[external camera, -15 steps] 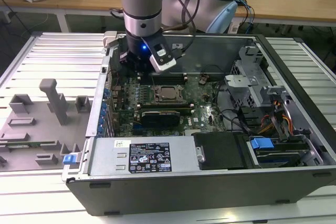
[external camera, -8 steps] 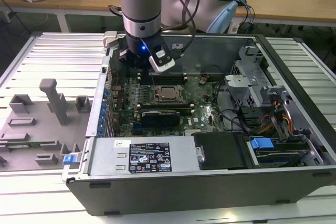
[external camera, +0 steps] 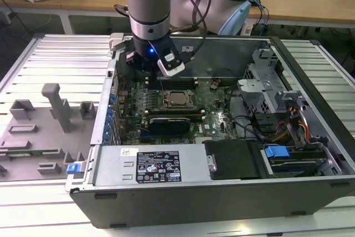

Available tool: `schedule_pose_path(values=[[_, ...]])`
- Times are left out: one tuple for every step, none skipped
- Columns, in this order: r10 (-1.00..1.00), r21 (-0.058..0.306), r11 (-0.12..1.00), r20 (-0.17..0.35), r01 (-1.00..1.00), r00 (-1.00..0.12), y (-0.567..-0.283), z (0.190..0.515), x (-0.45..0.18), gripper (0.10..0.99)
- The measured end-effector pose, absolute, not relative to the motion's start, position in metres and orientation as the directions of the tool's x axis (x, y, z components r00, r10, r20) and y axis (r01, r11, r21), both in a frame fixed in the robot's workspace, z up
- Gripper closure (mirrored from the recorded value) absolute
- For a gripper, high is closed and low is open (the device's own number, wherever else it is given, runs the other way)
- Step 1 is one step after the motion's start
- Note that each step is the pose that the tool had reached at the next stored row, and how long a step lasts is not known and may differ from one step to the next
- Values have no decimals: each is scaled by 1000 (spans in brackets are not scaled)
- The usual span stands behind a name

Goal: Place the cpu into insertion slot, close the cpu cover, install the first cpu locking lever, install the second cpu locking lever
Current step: 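Install the first cpu locking lever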

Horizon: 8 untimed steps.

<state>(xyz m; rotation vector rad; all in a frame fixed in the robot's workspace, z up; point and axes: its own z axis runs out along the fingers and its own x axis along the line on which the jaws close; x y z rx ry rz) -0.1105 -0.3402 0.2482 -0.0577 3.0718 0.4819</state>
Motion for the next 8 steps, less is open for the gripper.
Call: schedule_pose_path(values=[[-32,306,951,-37,-42,-999,-340,248,-110,980],[-32,306,951,-37,-41,-999,-340,248,-109,980],[-32,306,951,-36,-41,-999,-340,248,-107,980],[-32,306,951,-36,-41,-999,-340,248,-103,980],[-32,306,951,-35,-41,-999,-340,248,-98,980],[-32,306,951,-34,-41,-999,-340,248,-93,980],[-32,306,951,-33,-40,-999,-340,248,-90,980],[-31,306,951,-33,-40,-999,-340,248,-87,980]])
